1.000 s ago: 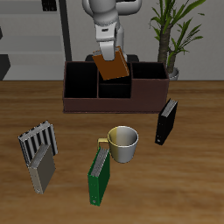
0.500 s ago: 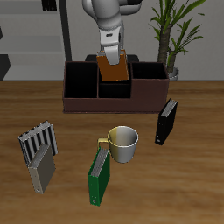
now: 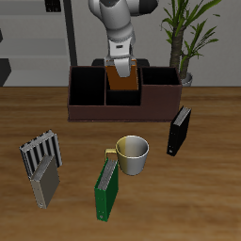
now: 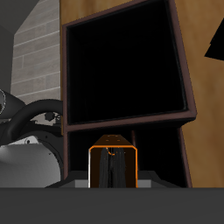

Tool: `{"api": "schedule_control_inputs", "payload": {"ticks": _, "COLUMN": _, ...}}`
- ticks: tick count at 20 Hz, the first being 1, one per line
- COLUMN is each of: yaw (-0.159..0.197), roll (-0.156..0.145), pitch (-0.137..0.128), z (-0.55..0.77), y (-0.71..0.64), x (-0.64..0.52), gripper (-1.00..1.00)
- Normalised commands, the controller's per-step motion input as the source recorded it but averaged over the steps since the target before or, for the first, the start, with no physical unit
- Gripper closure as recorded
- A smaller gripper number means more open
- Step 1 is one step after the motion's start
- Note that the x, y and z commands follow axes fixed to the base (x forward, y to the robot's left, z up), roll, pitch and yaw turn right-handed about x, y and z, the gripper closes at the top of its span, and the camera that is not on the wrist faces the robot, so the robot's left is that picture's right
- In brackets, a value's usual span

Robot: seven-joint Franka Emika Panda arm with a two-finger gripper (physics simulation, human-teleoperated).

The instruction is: Place the orange book into the back desk caddy's back compartment

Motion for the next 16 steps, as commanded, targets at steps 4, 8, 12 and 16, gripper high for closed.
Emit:
{"api": "schedule_control_inputs", "payload": {"ticks": 4, "yaw": -0.06, "roll": 0.002, "pitch": 0.043, "z": -0.2, "y": 0.04, "x": 0.02, "gripper": -1.0}}
{"api": "schedule_control_inputs", "payload": {"ticks": 8, "yaw": -0.024, "roll": 0.008, "pitch": 0.014, "z": -0.02, "y": -0.06, "x": -0.03, "gripper": -1.0}}
{"api": "schedule_control_inputs", "payload": {"ticks": 12, "yaw": -0.048, "roll": 0.012, "pitch": -0.028, "z": 0.11, "y": -0.06, "x": -0.01, "gripper": -1.0}}
{"api": "schedule_control_inputs", "payload": {"ticks": 16, "yaw": -0.164, "roll": 0.009, "pitch": -0.076, "z": 0.34, "y": -0.15, "x": -0.01, "gripper": -1.0}}
